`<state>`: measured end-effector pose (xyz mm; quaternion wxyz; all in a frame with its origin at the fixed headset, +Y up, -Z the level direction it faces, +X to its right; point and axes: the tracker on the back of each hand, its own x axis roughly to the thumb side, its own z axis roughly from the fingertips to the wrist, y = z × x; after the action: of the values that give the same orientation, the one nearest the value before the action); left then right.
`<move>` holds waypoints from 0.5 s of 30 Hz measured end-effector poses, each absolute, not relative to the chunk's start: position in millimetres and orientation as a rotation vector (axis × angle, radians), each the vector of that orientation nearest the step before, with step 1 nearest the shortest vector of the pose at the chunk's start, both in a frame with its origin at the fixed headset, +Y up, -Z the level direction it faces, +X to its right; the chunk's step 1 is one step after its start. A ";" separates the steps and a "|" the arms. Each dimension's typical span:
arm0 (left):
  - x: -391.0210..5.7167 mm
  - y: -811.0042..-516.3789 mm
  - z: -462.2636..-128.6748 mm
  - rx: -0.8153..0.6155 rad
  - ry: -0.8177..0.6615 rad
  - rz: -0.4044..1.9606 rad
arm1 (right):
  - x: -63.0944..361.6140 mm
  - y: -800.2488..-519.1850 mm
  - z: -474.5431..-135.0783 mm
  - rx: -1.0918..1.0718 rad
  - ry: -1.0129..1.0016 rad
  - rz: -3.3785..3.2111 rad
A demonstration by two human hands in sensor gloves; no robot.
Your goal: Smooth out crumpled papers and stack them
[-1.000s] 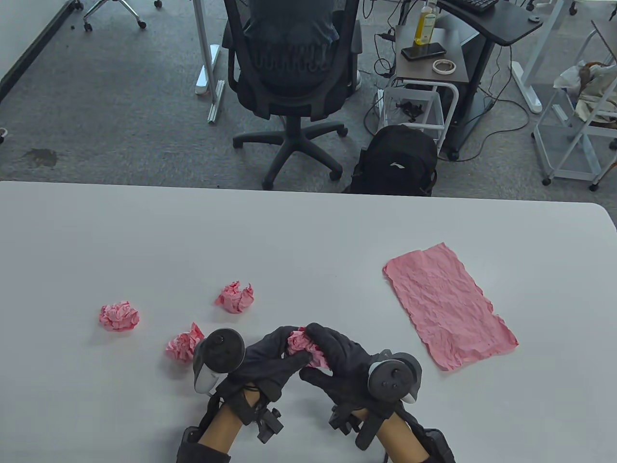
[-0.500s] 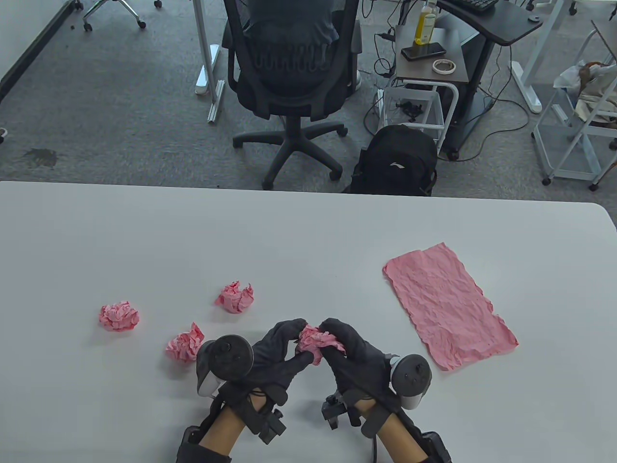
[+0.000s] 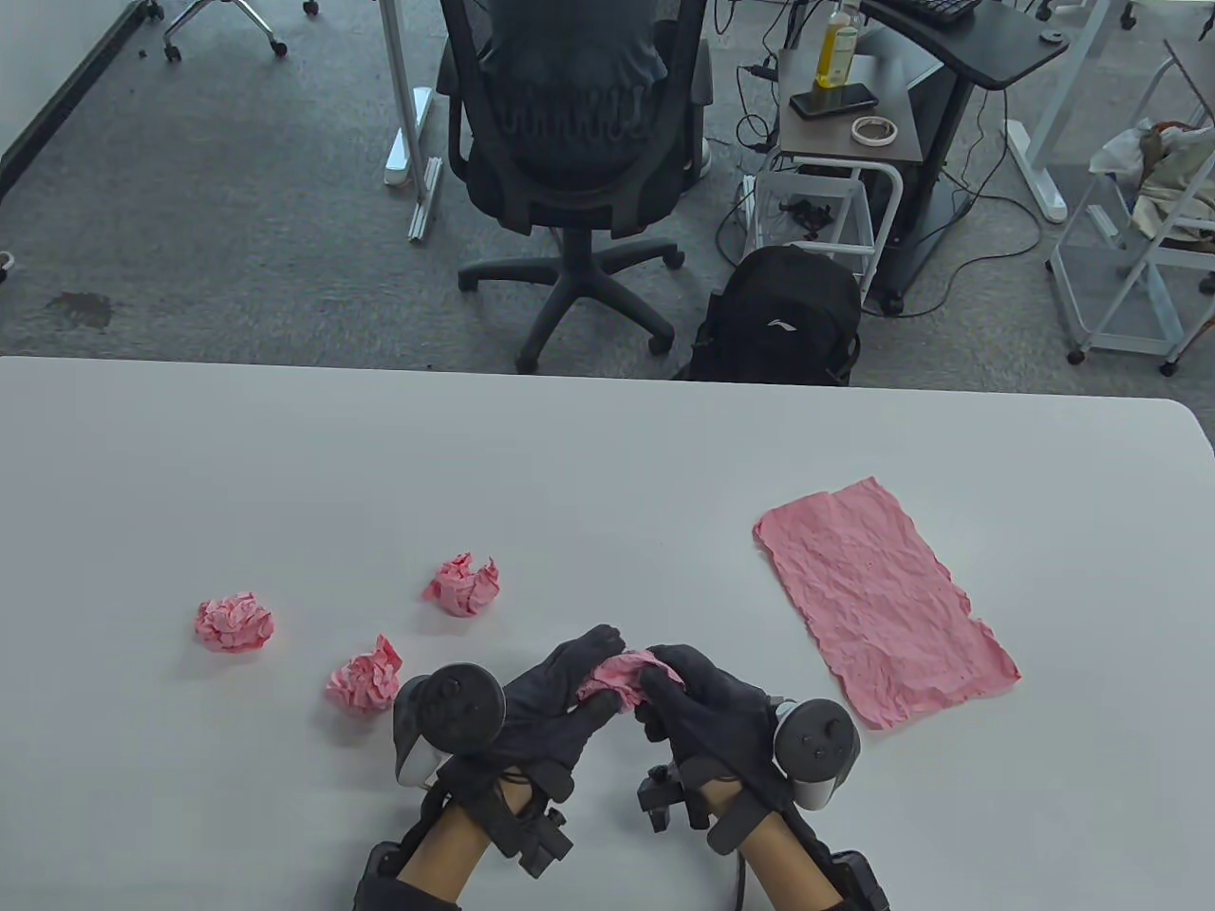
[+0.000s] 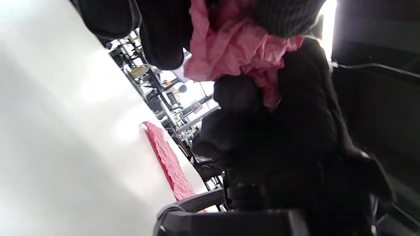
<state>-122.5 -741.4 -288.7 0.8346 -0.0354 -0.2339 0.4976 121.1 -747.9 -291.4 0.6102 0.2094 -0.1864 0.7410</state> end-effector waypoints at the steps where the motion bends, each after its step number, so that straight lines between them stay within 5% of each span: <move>1: -126.0 -743.6 -291.4 -0.094 -0.498 1.095 | 119.3 -747.6 -290.7 0.522 -0.409 1.706; 6: -134.8 -751.6 -297.4 -0.135 -0.465 1.200 | 113.7 -743.3 -282.8 0.515 -0.515 1.844; 10: -117.9 -753.9 -294.4 -0.307 -0.650 1.295 | 118.1 -740.5 -282.9 0.594 -0.494 1.884; 15: -103.2 -757.9 -288.4 -0.331 -0.675 1.131 | 109.4 -738.2 -279.7 0.714 -0.443 1.897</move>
<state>-103.2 -757.9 -288.4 0.7782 -0.1531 -0.3121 0.5231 109.4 -738.2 -279.7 0.5083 0.2965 -0.1839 0.7873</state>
